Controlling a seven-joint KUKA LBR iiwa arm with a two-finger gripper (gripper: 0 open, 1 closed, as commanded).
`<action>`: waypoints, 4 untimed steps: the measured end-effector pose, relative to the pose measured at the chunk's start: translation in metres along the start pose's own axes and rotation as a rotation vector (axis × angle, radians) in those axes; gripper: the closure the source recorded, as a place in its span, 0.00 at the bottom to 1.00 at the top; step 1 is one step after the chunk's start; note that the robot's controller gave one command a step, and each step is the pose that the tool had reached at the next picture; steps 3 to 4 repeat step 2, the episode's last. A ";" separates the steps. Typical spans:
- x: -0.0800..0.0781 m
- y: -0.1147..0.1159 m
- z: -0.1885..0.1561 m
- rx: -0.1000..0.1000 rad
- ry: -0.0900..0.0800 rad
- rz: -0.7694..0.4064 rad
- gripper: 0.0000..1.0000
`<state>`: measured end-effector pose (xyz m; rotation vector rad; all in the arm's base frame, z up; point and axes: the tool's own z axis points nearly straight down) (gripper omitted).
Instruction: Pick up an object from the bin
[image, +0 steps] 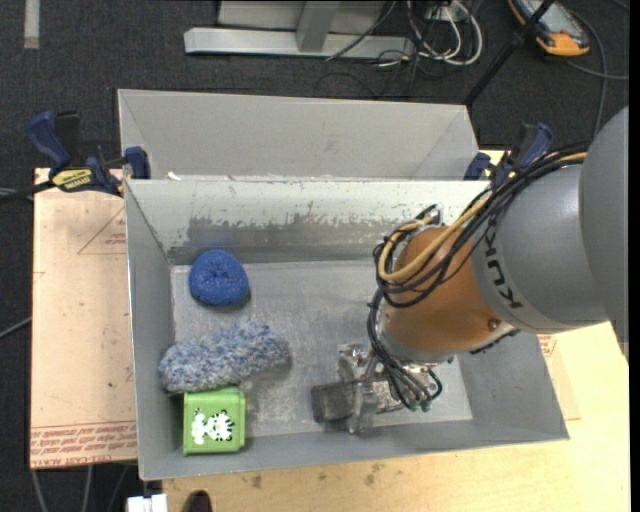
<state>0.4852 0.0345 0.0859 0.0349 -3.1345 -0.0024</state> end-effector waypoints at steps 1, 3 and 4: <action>0.000 0.000 0.000 0.000 0.000 0.001 1.00; -0.004 0.001 -0.224 0.001 -0.018 0.015 1.00; -0.004 0.001 -0.224 0.001 -0.018 0.015 1.00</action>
Offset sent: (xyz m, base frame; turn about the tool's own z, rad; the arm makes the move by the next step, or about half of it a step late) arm 0.0031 0.0011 0.2202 0.0161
